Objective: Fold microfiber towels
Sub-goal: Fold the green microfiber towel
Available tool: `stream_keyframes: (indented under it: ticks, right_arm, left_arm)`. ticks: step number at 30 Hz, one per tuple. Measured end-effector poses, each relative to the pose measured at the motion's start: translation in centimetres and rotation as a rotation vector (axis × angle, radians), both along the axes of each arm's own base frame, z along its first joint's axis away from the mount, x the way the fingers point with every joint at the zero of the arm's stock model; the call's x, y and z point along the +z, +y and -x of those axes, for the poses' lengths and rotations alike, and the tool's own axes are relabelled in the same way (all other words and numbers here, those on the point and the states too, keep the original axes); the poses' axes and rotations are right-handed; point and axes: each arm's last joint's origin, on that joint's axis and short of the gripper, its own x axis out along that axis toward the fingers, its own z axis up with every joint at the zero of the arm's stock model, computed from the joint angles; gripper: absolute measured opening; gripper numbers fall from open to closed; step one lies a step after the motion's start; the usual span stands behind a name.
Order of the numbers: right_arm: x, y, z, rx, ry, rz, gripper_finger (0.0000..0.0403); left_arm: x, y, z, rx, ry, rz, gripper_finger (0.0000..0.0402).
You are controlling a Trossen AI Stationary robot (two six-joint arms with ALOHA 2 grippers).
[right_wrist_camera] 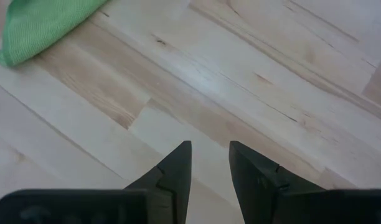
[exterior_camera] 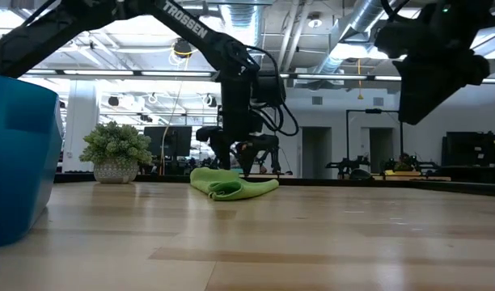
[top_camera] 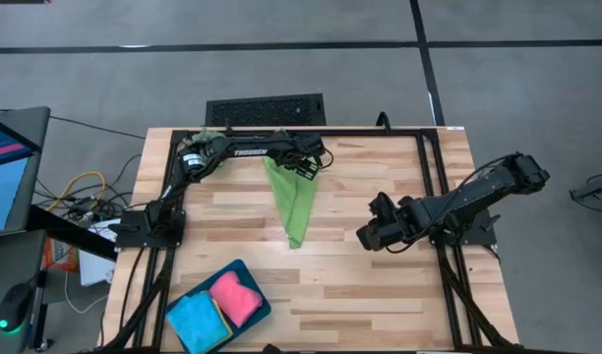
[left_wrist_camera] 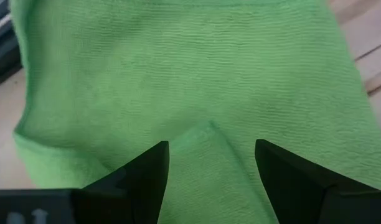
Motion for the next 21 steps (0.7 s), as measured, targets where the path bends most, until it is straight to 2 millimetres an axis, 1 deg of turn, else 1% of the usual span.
stream_keyframes:
  ticks: [4,12,16,18,21]
  right_arm:
    - [0.0,0.0,0.0,0.001,0.002,0.007,0.0131]
    - [0.0,0.0,0.1,0.012,0.010,0.012,0.0131]
    - [0.0,0.0,0.1,0.016,0.012,0.013,0.0131]
    - [0.0,0.0,0.1,0.020,0.013,0.015,0.0131]
    - [0.0,0.0,0.1,0.023,0.015,0.016,0.0131]
  left_arm:
    - [-0.1,0.3,0.2,-0.003,0.002,0.014,0.0231]
    - [-1.9,0.0,1.0,0.019,0.023,0.053,0.0231]
    - [-1.9,0.0,1.0,0.018,0.023,0.053,0.0228]
    - [-1.9,0.0,1.0,0.011,0.026,0.052,0.0217]
    - [-1.9,0.0,1.0,0.007,0.017,0.070,0.0180]
